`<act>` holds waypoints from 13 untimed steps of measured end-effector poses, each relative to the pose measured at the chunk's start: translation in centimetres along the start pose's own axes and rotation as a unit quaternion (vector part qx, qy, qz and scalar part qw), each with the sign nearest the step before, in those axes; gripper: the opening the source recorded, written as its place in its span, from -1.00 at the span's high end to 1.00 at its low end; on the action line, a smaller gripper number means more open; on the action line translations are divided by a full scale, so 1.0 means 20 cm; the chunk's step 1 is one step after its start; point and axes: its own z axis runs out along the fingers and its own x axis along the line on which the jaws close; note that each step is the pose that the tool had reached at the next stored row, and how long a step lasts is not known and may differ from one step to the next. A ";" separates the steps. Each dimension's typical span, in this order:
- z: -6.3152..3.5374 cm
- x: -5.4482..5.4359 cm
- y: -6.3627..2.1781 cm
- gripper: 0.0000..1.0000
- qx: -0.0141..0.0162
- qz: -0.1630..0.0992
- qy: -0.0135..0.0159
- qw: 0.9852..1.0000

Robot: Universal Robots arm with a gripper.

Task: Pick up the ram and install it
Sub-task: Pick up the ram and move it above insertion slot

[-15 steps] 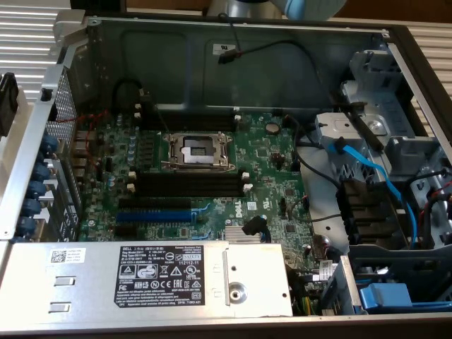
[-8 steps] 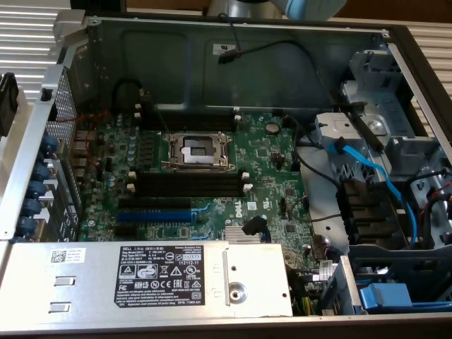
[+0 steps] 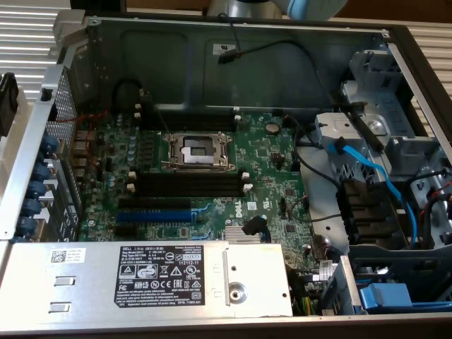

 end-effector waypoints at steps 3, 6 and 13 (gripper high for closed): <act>0.027 0.00 0.000 0.80 0.000 0.000 0.000 1.000; 0.054 0.00 0.000 0.80 0.000 -0.001 0.000 1.000; 0.095 0.03 0.002 0.80 0.000 -0.001 0.000 1.000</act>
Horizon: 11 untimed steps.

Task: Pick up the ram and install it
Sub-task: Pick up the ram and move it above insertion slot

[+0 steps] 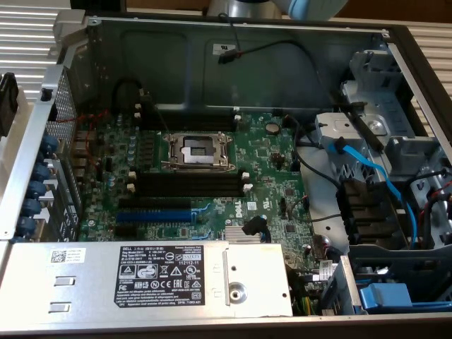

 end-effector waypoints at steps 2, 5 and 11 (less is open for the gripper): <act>0.001 0.01 0.000 0.80 0.000 0.000 0.000 1.000; 0.006 0.01 0.000 0.80 0.000 0.000 0.000 1.000; 0.006 0.01 0.000 0.80 0.000 0.000 0.000 1.000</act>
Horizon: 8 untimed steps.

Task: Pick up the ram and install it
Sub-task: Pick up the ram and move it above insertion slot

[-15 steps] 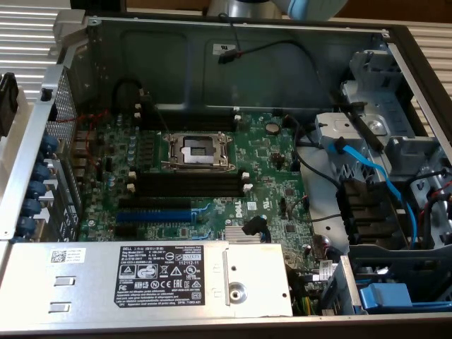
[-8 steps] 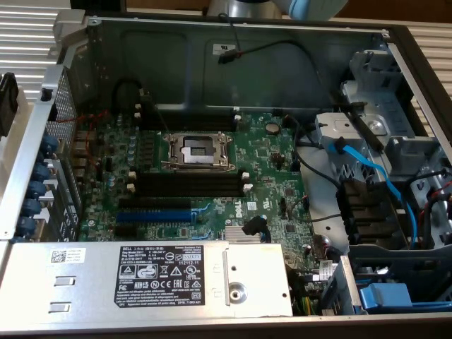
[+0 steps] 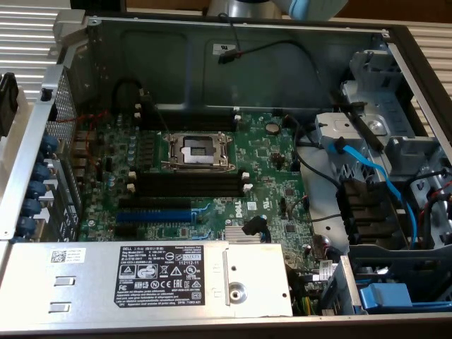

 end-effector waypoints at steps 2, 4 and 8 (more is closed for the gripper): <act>0.000 0.00 0.000 0.80 0.000 0.000 0.000 1.000; 0.000 0.00 0.000 0.80 0.000 0.000 0.000 1.000; 0.000 0.00 0.000 0.64 0.000 0.000 0.000 1.000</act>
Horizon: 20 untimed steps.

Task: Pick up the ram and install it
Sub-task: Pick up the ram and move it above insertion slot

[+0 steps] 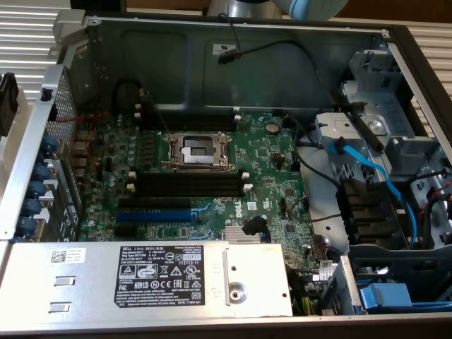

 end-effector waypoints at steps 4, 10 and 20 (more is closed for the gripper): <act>0.000 0.00 0.000 0.64 0.000 0.000 0.000 1.000; 0.000 0.00 0.000 0.48 0.000 0.000 0.000 1.000; 0.023 0.00 0.000 0.48 0.000 -0.001 0.003 1.000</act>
